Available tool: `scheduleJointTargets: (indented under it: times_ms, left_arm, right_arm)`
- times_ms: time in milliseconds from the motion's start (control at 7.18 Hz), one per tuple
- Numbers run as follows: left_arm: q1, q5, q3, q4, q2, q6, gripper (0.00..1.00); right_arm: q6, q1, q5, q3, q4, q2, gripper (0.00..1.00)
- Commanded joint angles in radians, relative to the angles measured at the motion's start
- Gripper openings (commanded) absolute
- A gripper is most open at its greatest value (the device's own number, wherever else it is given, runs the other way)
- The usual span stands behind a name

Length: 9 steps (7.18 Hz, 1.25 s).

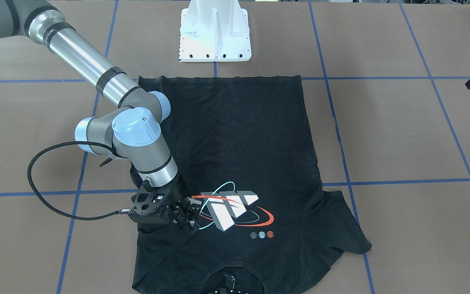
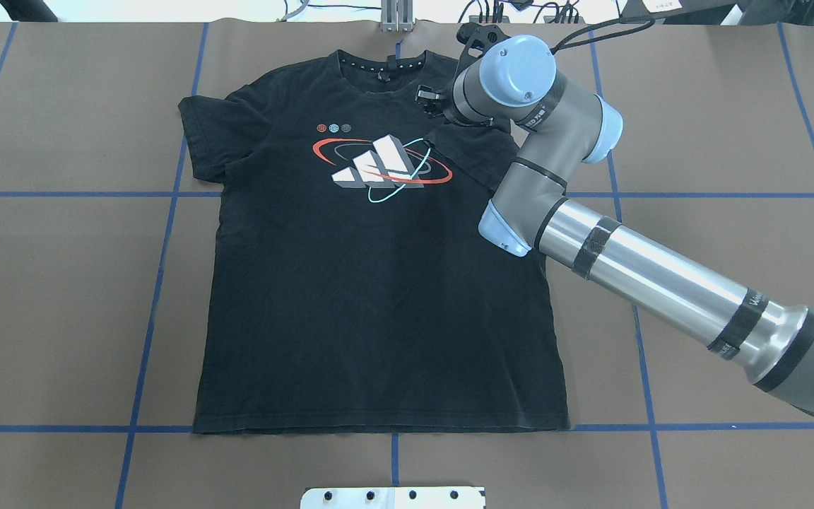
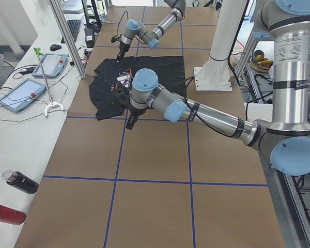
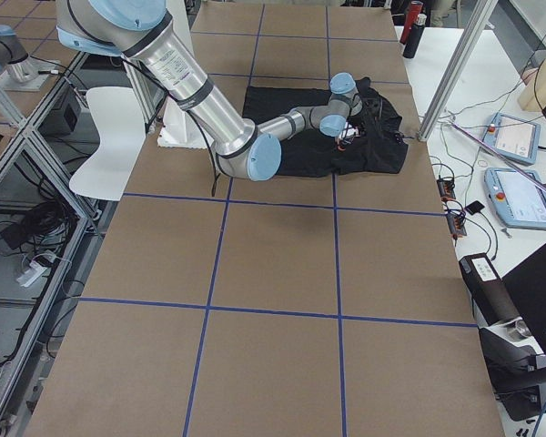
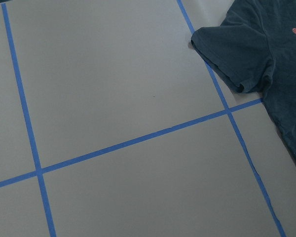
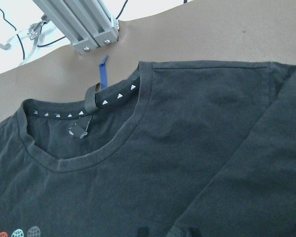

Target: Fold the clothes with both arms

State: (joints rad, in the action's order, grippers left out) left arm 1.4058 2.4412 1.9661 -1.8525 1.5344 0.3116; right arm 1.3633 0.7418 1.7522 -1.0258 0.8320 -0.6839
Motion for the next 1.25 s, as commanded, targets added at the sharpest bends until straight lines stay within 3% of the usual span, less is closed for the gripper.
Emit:
scheduleJointTargets:
  times_ms: [0,279,418,836,1115]
  left_arm:
    - [-0.08,-0.007,-0.129,-0.001,0.208,0.169,0.98]
    - [-0.175,-0.014,-0.27,-0.037,0.352,0.182,0.98]
    - [-0.186,-0.03,-0.345,-0.078,0.395,0.202,0.99]
    - [-0.212,-0.033,-0.598,-0.261,0.496,0.236,0.99]
    - [-0.25,-0.108,-0.718,-0.361,0.561,0.298,0.99]
  right_arm:
    - [0.005,-0.001,0.012,-0.052,-0.001,-0.015,1.0]
    - [0.008,0.002,0.083,-0.191,0.013,-0.101,1.0]
    - [0.008,0.011,0.152,-0.286,0.057,-0.153,1.0]
    - [0.008,0.039,0.238,-0.526,0.137,-0.311,1.0]
    - [-0.003,0.086,0.318,-0.63,0.136,-0.437,1.0]
